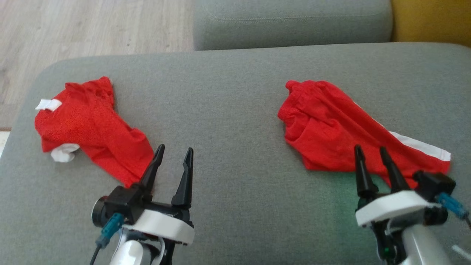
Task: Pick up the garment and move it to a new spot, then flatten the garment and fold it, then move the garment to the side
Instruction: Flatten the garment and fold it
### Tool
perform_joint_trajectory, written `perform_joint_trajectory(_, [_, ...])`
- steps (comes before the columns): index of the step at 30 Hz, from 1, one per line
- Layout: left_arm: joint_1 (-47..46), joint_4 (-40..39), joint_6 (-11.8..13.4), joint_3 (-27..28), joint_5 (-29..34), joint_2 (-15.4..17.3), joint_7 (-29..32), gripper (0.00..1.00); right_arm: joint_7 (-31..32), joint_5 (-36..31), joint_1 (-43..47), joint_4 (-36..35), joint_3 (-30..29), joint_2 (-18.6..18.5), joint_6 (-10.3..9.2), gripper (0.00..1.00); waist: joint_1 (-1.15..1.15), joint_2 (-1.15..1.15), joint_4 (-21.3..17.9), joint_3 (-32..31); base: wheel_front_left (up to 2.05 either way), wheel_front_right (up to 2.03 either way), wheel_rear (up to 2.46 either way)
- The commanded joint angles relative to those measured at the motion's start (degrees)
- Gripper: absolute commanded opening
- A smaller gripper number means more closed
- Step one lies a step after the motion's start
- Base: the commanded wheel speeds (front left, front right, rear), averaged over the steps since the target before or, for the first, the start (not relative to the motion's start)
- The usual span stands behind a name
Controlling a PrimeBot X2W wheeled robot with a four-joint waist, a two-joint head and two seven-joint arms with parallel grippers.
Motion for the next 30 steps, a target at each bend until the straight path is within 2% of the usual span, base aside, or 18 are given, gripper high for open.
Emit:
perform_joint_trajectory(1, [-1.9,-2.0,-0.2,1.5,0.3,0.0,-0.3,1.00,-0.3,-0.6,-3.7,-1.7,1.0,-0.1,-0.04,1.00,0.00,0.00,0.4,0.5,0.00,0.00,0.00])
perform_joint_trajectory(7, [-3.3,-1.9,-0.8,0.7,0.7,0.0,-0.3,1.00,3.3,-5.9,-13.7,4.6,-4.5,-1.9,-0.04,1.00,0.00,0.00,3.4,3.7,0.00,0.00,0.00])
perform_joint_trajectory(11, [-4.4,-1.8,-1.1,0.1,0.6,0.0,-0.3,1.00,7.3,-7.3,-21.9,11.9,-8.0,-4.1,-0.04,1.00,0.00,0.00,5.9,6.4,0.00,0.00,0.00])
perform_joint_trajectory(12, [-4.8,-1.6,-1.2,-0.2,0.5,0.0,-0.3,1.00,9.3,-8.2,-25.4,15.9,-7.9,-5.8,-0.04,1.00,0.00,0.00,7.1,7.7,0.00,0.00,0.00])
perform_joint_trajectory(14, [-5.2,-1.6,-1.3,-0.3,0.4,0.0,-0.3,1.00,11.5,-7.4,-28.5,19.9,-8.0,-6.9,-0.04,1.00,0.00,0.00,8.0,8.8,0.00,0.00,0.00])
perform_joint_trajectory(23, [-7.3,-1.8,-1.3,-1.1,-0.4,0.0,-0.3,1.00,16.8,-6.1,-37.3,33.9,-3.4,-13.9,-0.04,1.00,0.00,0.00,11.1,12.7,0.00,0.00,0.00])
perform_joint_trajectory(30, [-8.0,-1.7,-1.2,-1.2,-0.5,0.0,-0.3,1.00,17.7,-2.9,-40.5,40.1,1.3,-15.5,-0.04,1.00,0.00,0.00,11.4,13.8,0.00,0.00,0.00])
